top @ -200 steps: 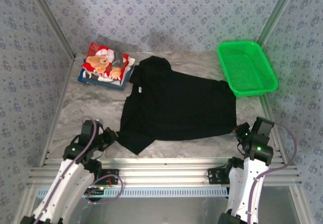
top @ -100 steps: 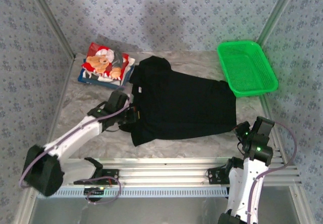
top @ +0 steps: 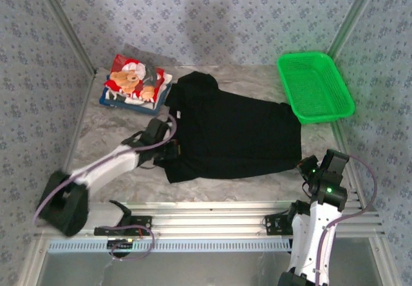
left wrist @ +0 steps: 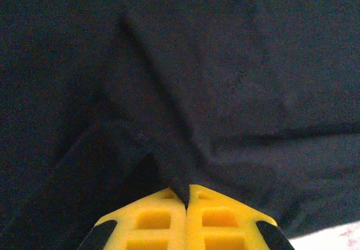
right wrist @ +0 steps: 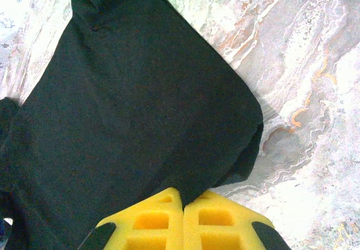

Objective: Fold and stack the t-shirts

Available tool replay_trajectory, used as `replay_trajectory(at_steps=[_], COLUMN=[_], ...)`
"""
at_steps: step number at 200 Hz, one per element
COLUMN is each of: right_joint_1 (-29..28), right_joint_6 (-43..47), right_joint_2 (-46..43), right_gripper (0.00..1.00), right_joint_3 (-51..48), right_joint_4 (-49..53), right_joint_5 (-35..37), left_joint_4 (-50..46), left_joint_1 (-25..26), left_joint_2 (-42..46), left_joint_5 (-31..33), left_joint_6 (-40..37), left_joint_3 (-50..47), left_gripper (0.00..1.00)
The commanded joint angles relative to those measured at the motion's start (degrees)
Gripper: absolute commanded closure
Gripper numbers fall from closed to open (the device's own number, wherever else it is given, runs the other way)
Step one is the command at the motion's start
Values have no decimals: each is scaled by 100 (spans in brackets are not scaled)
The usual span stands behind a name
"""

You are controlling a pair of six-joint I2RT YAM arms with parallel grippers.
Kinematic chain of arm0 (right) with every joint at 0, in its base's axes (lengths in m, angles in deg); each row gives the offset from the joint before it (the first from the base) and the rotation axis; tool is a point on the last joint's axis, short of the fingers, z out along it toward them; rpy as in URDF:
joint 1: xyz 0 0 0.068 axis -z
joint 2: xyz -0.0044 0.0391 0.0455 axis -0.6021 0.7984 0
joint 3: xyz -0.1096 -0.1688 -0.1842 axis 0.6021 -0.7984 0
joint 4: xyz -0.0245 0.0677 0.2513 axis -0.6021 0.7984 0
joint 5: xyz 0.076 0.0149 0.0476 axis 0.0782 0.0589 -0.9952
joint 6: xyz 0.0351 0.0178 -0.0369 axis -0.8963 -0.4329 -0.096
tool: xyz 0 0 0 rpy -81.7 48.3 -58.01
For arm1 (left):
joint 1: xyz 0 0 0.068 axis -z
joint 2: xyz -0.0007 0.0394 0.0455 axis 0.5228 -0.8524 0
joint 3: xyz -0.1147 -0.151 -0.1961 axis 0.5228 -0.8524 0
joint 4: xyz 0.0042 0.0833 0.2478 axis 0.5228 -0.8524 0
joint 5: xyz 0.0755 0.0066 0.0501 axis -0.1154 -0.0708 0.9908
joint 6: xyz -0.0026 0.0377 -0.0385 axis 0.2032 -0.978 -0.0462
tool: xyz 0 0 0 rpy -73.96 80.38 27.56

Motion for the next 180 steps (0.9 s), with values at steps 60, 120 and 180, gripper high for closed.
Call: replay_trajectory(at_steps=[60, 120, 180], right_joint_1=[33, -135, 185], right_joint_6=[-749, -982, -1874], right_joint_2=[31, 2508, 5367], right_gripper=[100, 100, 100], right_joint_3=[279, 5450, 10322], right_joint_4=[-1968, -2643, -1873], right_joint_5=[-1502, -2599, -2898], left_joint_4=[-1796, -1232, -1873], left_joint_1=[-696, -778, -1213], left_joint_2=[4191, 1833, 866], left_joint_5=[502, 326, 425], left_joint_6=[515, -263, -403], left_joint_3=[123, 4329, 7269], left_gripper=[100, 100, 100])
